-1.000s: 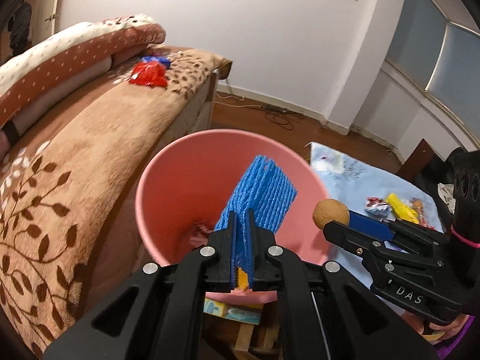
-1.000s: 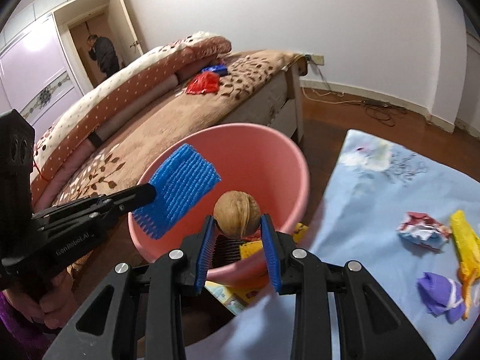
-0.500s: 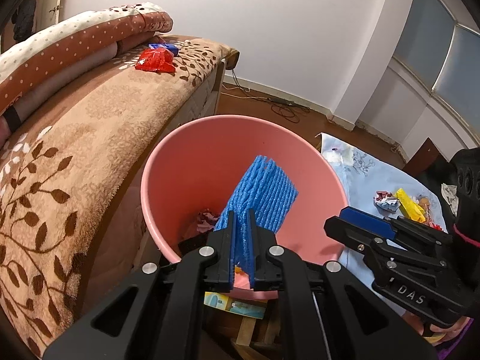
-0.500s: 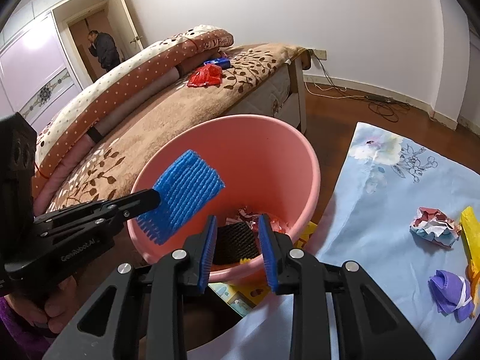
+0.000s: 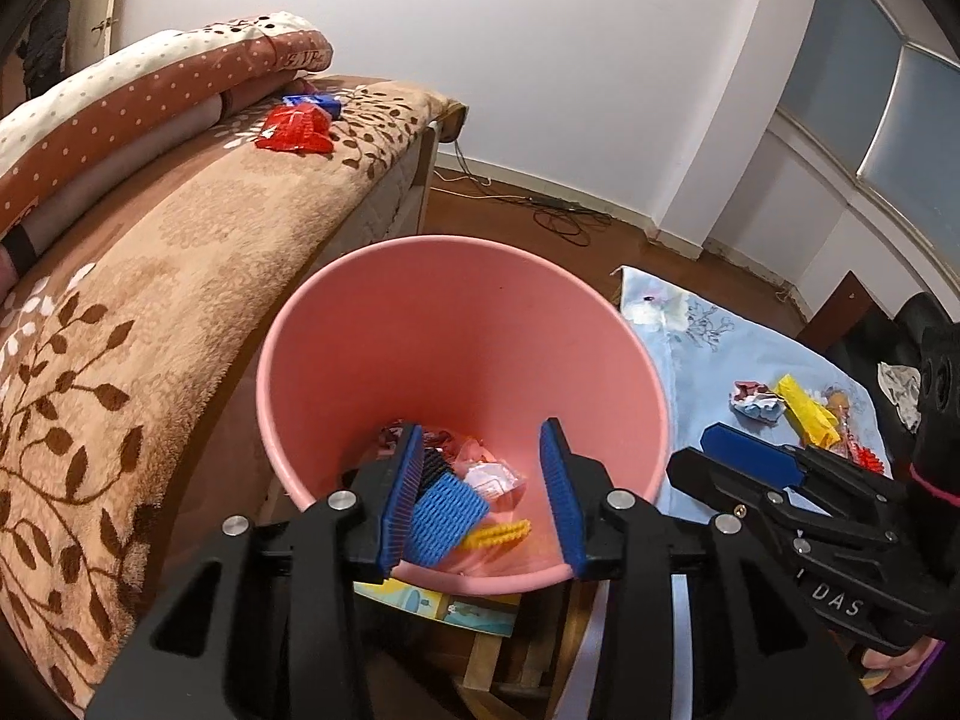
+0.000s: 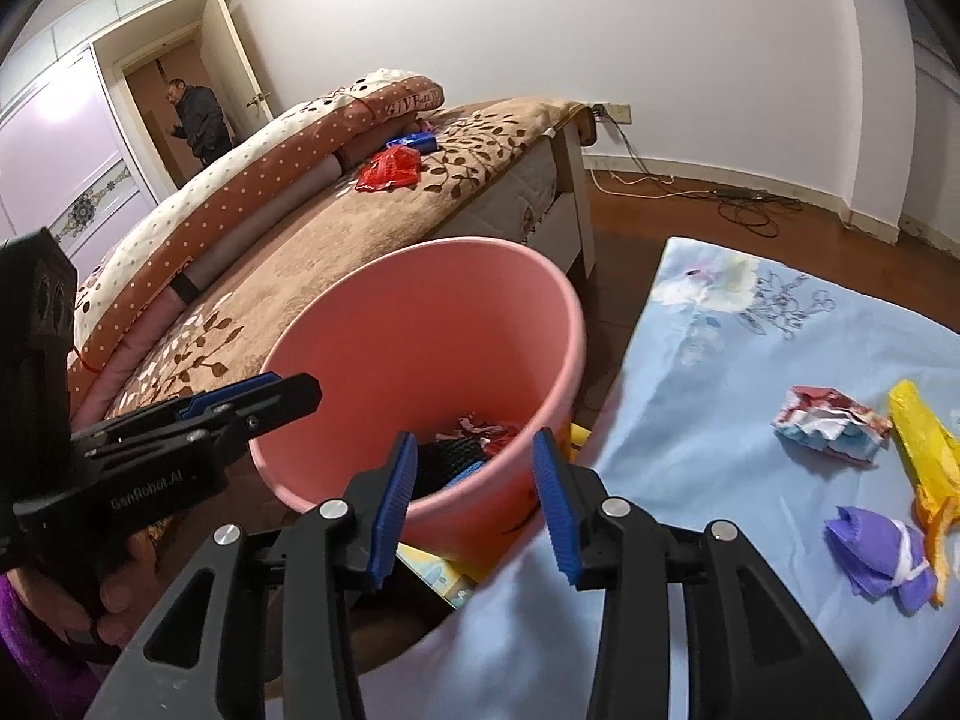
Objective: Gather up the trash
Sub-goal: 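Move the left tool back over the sheet toward the purple bag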
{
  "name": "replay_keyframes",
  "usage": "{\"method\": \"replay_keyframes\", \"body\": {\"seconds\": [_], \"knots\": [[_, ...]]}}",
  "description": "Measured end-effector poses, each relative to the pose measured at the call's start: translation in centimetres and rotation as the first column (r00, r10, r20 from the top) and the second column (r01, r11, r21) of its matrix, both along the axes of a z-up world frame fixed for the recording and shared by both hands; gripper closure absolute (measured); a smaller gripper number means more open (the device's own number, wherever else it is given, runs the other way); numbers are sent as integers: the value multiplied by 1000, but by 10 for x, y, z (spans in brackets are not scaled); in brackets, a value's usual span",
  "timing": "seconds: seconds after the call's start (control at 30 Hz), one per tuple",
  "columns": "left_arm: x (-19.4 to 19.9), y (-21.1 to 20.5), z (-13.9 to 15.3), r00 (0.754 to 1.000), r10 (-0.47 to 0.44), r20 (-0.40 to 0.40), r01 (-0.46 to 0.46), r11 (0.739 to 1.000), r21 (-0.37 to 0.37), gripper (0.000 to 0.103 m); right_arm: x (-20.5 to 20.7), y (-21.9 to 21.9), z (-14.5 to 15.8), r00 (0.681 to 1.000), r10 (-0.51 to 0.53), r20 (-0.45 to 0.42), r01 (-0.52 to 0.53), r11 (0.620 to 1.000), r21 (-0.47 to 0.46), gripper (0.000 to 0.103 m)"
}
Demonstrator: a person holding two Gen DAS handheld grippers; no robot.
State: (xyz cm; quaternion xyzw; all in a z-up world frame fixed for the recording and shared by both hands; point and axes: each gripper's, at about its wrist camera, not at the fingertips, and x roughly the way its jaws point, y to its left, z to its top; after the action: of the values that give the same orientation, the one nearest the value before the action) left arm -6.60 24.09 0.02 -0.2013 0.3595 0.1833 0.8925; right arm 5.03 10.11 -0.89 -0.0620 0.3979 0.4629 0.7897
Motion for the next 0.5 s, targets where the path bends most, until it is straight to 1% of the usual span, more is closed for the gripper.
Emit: {"method": "replay_keyframes", "body": {"seconds": [0.13,0.3,0.5], "knots": [[4,-10,5,999,-30,14,30,1000,5,62,-1,-17,1,1000,-24,19,24,1000,-4,61],[12,-26,9,996,-83,30,83,997,8,62,-1,-49,-1,997,-72,36,73,997,-17,60],[27,-50,11,986,-161,42,161,987,4,62,7,-97,-4,985,-166,48,168,986,-23,58]]}}
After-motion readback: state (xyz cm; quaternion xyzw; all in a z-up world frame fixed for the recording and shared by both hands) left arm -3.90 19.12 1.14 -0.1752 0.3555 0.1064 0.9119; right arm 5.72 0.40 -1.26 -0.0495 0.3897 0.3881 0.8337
